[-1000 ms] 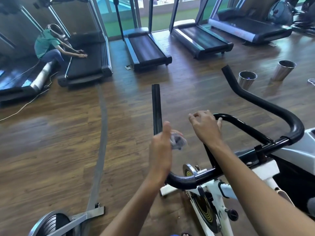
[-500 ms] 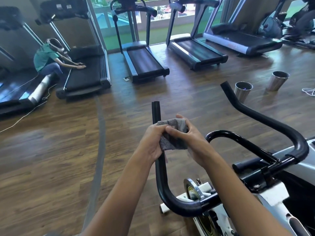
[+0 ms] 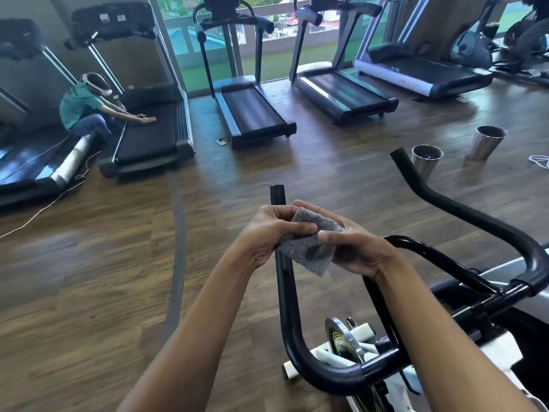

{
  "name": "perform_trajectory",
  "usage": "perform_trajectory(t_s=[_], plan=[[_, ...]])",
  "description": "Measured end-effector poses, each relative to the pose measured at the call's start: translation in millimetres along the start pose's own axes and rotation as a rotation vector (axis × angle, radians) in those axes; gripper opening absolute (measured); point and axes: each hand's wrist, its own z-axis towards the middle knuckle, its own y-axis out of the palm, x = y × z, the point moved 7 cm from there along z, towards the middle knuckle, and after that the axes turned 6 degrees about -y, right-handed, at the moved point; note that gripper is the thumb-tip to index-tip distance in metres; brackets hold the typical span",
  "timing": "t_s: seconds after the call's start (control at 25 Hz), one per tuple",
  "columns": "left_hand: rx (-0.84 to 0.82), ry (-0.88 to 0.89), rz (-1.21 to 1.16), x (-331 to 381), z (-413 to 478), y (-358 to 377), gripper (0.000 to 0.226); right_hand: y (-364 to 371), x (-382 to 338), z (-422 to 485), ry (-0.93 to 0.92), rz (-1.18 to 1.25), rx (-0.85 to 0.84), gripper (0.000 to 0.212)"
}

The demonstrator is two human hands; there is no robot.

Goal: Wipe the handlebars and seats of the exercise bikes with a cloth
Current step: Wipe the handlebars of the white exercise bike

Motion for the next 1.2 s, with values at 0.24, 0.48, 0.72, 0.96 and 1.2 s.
perform_trajectory(t_s=[0.24, 0.48, 0.72, 0.96, 1.2], plan=[[0.271, 0.269, 0.365, 15.4, 10.8, -7.4, 0.034, 5.0, 25.3, 11.3, -0.191, 0.348, 0.209, 0.037], [0.577, 0.217, 0.601, 40.1, 41.1, -67.4, 0.024, -41.4, 40.3, 29.6, -0.235, 0.023, 0.766, 0.025], [0.422, -0.018, 0.322, 25.5, 63.3, -70.2, 0.028, -17.2, 35.1, 90.1, -0.247, -0.367, 0.711, 0.067], [0.373, -0.07, 0.152, 18.0, 65.8, -75.4, 0.026, -29.6, 66.1, 75.1, -0.132, -0.535, 0.802, 0.04], [0.406, -0.033, 0.082, 14.7, 67.6, -75.1, 0.02, -53.3, 56.0, 103.5, 0.023, -0.517, 0.821, 0.083]])
